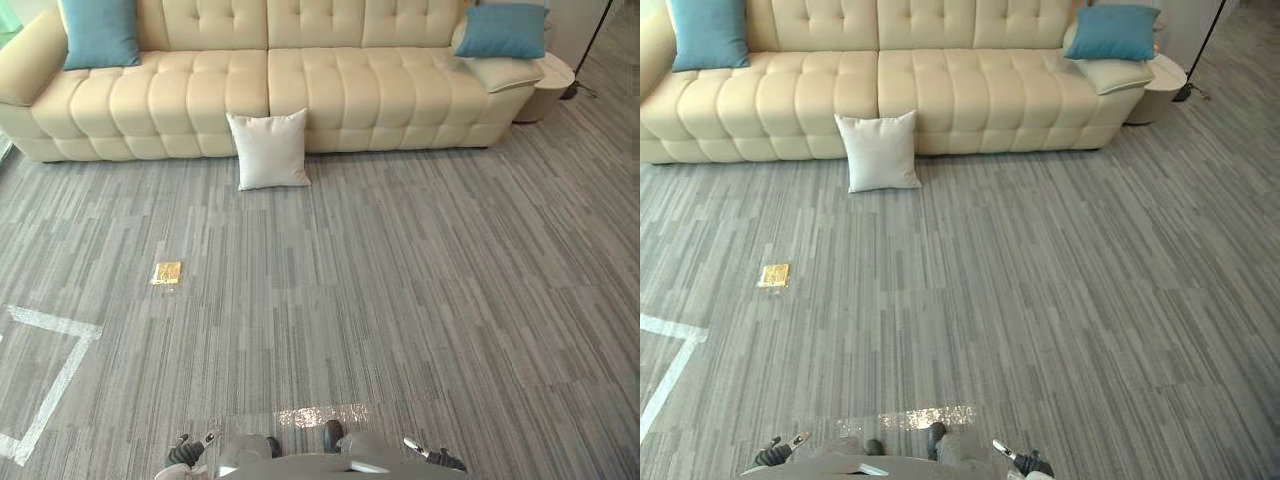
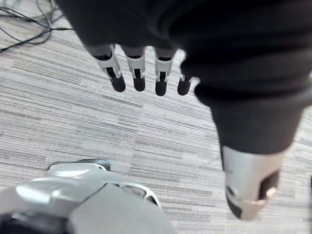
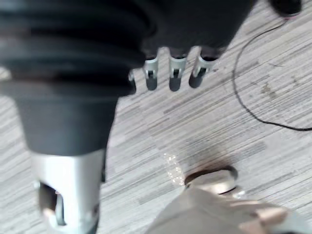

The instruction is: Pick up cushions and gather them together orderly.

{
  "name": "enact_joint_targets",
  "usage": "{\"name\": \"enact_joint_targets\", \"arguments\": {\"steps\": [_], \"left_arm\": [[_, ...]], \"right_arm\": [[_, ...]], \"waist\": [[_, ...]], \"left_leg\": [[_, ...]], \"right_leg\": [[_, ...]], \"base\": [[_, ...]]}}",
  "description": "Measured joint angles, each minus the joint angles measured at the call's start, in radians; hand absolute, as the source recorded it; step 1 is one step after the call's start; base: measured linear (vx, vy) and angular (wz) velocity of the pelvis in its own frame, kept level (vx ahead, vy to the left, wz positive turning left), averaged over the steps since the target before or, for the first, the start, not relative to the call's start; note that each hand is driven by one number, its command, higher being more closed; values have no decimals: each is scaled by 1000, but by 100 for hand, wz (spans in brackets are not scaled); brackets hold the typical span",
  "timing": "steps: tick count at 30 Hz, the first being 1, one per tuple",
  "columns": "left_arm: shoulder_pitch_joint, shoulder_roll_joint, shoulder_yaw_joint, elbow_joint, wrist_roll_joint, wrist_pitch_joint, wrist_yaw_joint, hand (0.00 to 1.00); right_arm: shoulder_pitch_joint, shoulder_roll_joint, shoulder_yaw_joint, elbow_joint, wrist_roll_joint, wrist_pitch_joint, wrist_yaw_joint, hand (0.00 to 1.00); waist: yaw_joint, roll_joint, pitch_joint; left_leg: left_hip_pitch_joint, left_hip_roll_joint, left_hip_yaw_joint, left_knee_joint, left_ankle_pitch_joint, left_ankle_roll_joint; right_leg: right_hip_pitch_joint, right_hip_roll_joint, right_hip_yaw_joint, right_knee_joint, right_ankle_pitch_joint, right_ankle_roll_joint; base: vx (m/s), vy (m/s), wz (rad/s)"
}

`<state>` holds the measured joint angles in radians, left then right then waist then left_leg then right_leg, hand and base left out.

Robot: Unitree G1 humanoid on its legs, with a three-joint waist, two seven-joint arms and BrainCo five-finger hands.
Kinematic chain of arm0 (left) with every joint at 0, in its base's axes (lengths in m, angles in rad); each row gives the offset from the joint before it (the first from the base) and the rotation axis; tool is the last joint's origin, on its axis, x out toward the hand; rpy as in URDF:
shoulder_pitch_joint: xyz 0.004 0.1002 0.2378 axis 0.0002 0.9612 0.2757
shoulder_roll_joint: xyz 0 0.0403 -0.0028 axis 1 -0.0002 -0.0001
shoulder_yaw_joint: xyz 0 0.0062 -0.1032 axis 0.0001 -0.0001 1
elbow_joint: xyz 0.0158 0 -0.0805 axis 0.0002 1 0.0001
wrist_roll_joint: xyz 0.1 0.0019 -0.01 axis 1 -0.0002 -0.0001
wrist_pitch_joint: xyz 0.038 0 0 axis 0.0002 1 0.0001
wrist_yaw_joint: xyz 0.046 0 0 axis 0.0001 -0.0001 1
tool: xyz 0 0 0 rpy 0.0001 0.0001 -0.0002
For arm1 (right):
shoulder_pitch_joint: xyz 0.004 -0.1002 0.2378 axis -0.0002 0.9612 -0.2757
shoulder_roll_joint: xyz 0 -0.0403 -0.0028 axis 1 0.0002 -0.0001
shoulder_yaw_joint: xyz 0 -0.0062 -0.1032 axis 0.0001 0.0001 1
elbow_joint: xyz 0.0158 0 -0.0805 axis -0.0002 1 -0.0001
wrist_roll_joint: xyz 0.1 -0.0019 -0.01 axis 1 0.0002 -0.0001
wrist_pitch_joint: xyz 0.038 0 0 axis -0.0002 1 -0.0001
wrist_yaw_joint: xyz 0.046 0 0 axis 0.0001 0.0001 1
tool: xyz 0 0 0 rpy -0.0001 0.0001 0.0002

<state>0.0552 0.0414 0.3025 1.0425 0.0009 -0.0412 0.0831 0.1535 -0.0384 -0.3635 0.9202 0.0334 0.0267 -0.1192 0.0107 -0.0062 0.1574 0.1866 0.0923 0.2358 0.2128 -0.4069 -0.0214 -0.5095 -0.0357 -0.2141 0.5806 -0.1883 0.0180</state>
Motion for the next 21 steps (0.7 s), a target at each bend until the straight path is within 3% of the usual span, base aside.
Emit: {"name": "enact_joint_targets", "arguments": {"steps": [2,3,4,6,7,10,12,15,17,20,21], "left_arm": [[-6,-18,-11,0,1,-1,-2,0],[-23,-53,-10,3,2,-1,-3,0],[-32,-71,-10,0,2,-2,-5,0],[-47,-99,-9,-10,3,-5,-5,0],[-54,-108,5,-13,2,-5,-5,0],[-44,-112,43,-50,1,-5,-4,0],[-44,-112,49,-72,1,-7,-3,0],[-53,-109,48,-92,0,-12,-3,0],[-54,-99,44,-93,0,-20,-2,0],[-49,-98,38,-94,0,-26,1,0],[-46,-98,39,-92,0,-26,3,0]], "right_arm": [[7,5,5,1,0,0,0,0],[9,-10,1,5,0,-1,0,0],[-3,-12,1,5,0,-2,-2,0],[-19,-21,5,0,-2,-2,-3,0],[-21,-24,5,0,-1,-2,-13,0],[-20,-28,9,3,3,-3,-35,0],[-35,-28,20,4,11,-4,-35,0],[-76,-21,48,1,20,-6,-34,0],[-85,15,44,-1,19,-2,-35,0],[-86,16,53,0,19,-3,-36,0],[-86,14,61,0,19,-3,-37,0]], "waist": [[-19,1,-2],[-17,29,-4],[-16,39,-4],[-23,51,0],[-25,60,5],[-16,64,9],[3,55,13],[23,55,22],[35,42,31],[50,36,30],[50,37,29]], "left_leg": [[47,-5,-34,-48,14,-25],[87,23,-59,-55,25,-55],[74,36,-67,-25,50,-85],[8,49,-105,133,122,-69],[-86,71,-148,377,205,-60],[-236,123,-139,780,218,-83],[-336,148,-84,867,199,-55],[-500,164,-21,790,143,-31],[-543,149,20,575,132,-21],[-570,107,-20,228,199,-35],[-574,108,-26,201,212,-32]], "right_leg": [[15,12,12,-103,61,1],[25,16,-7,-47,127,-75],[24,15,-15,-20,91,-91],[64,10,-31,-17,36,-99],[143,19,-42,-69,17,-106],[342,61,-31,-194,14,-107],[429,75,5,-263,4,-110],[525,72,39,-351,-15,-84],[608,37,40,-393,-30,-54],[668,-15,40,-416,-87,17],[673,-19,42,-414,-99,22]], "base": [[658,-145,74],[672,-188,50],[785,-264,41],[579,-219,40],[501,-181,35],[593,-166,7],[372,-35,-31],[302,75,-32],[315,156,2],[379,271,0],[399,375,-8]]}}
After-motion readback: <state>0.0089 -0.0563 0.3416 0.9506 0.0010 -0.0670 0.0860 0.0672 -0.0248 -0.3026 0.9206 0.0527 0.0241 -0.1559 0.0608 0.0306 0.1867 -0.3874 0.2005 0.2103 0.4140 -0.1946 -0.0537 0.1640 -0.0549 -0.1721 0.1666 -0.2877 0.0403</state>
